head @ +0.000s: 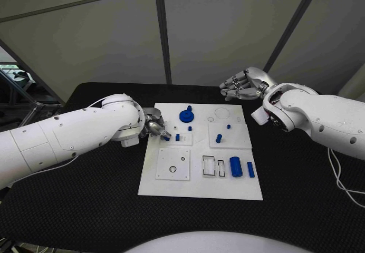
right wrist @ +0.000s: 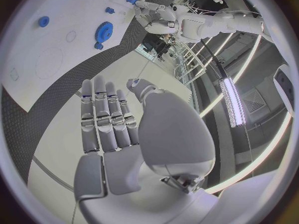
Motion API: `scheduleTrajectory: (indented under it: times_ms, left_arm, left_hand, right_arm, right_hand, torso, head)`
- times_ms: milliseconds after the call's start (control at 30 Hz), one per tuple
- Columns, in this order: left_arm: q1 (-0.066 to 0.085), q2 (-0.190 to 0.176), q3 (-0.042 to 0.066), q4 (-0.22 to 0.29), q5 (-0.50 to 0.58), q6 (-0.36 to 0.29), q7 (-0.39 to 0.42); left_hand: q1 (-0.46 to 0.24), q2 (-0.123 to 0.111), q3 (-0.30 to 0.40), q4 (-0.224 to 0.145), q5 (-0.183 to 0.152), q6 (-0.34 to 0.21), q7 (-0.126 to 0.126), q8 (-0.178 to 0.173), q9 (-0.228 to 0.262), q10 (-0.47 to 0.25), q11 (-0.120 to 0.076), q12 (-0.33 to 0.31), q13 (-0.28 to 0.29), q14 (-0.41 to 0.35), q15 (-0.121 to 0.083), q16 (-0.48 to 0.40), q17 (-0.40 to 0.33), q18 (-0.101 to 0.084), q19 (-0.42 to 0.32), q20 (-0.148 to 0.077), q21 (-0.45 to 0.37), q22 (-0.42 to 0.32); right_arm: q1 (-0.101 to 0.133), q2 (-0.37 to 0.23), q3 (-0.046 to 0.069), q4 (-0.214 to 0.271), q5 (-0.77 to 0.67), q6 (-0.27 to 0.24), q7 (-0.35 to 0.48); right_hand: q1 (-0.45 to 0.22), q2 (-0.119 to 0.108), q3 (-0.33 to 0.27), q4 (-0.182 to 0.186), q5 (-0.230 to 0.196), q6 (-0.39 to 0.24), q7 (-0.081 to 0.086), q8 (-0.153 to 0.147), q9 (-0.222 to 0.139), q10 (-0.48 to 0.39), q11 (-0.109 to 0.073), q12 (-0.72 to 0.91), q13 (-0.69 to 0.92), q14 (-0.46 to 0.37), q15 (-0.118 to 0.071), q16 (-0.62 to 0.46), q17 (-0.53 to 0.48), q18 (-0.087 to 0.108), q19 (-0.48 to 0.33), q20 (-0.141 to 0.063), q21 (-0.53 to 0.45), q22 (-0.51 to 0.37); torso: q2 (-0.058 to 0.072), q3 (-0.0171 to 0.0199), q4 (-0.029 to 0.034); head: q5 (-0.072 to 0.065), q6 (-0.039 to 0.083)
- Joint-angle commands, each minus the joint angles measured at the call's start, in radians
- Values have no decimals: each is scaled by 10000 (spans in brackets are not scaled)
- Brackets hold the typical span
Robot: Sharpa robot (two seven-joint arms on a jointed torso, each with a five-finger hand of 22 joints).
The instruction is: Assemble the parts on the task board
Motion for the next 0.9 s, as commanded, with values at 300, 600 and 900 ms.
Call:
scheduleTrajectory:
  times_ms: [300,600,900]
  left_arm:
    - [-39,105,-28,-76,-25,149,-39]
    - [-39,164,-27,-157,-25,129,-46]
    - [-39,196,-27,-209,-25,100,-53]
  left_hand:
    - [-325,81,-467,206,-55,134,1,-46,-35,95,-45,146,101,1025,-96,58,2524,-729,223,-53,107,467]
    - [-560,193,-780,428,-46,199,-7,-51,-44,130,-49,206,166,1032,-100,75,2546,-737,242,-58,133,510]
    - [-799,261,-1075,640,-45,262,-15,-32,-37,180,-54,282,251,1040,-103,95,2573,-750,266,-62,178,570]
  right_arm:
    - [18,-9,5,40,-10,-38,112]
    - [19,-22,5,50,-10,-39,107]
    - [19,-19,5,47,-10,-39,103]
  right_hand:
    - [-60,34,68,-10,59,-35,5,31,19,-88,12,59,-13,-65,0,-21,-30,166,6,75,-71,-23]
    - [-60,34,68,-10,59,-35,5,31,19,-88,12,59,-13,-65,0,-21,-30,166,6,75,-71,-23]
    - [-79,28,66,-1,74,-35,9,31,19,-88,15,61,-13,-66,3,-19,-34,166,8,78,-78,-27]
  torso:
    - [-8,2,1]
    - [-4,-3,-3]
    - [-6,-2,7]
  head:
    - [-7,-23]
    - [-16,-15]
    - [-21,-19]
